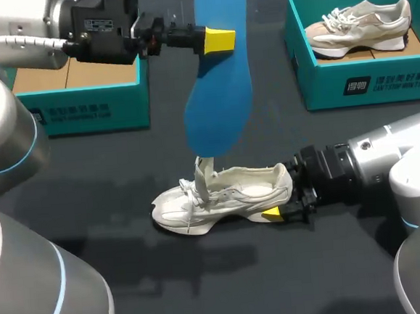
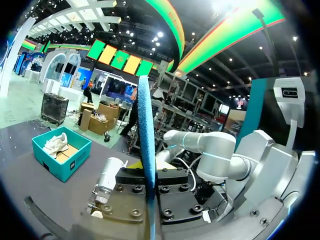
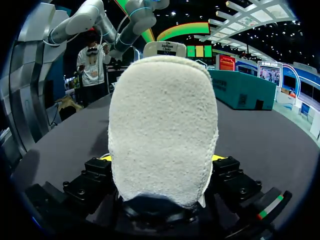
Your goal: Take the shoe out of the shoebox, open the shoe tongue, remove and reinsert the insole, then place the shoe into the shoebox
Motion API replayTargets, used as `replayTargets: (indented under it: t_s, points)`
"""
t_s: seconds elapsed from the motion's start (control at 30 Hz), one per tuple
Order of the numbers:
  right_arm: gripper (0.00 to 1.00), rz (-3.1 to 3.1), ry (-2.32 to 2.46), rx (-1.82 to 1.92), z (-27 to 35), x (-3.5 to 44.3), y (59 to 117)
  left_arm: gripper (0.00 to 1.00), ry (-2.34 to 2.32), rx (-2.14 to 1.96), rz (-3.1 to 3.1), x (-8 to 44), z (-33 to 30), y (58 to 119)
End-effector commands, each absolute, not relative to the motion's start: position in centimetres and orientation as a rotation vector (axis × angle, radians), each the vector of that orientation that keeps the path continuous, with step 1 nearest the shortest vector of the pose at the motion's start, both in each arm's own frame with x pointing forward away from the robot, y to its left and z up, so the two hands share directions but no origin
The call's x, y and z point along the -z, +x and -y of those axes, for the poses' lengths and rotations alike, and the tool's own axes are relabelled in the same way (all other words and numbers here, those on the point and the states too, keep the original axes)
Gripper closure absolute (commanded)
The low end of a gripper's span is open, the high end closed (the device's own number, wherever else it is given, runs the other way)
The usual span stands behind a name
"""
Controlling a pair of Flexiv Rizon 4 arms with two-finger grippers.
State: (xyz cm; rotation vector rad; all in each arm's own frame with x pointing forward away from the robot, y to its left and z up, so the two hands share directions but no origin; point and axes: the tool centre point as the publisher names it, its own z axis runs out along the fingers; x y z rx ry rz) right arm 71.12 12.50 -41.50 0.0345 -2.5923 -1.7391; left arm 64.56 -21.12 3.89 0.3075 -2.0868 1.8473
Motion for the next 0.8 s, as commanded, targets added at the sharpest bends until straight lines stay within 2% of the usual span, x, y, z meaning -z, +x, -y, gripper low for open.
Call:
replayTargets:
  t_s: [0.03,0.37,0.8]
  points:
    - [1.0,2.595,0.033,1.737,-12.6,41.7,71.0,1.0,0.299,-1.891,2.05,-5.2,20.7,64.5]
    - [1.0,2.595,0.033,1.737,-12.6,41.7,71.0,1.0,0.283,-1.911,2.077,-9.0,19.4,62.4]
    - [1.0,2.595,0.033,1.737,-12.6,41.7,71.0,1.0,0.458,-1.87,2.008,-7.5,19.3,61.1]
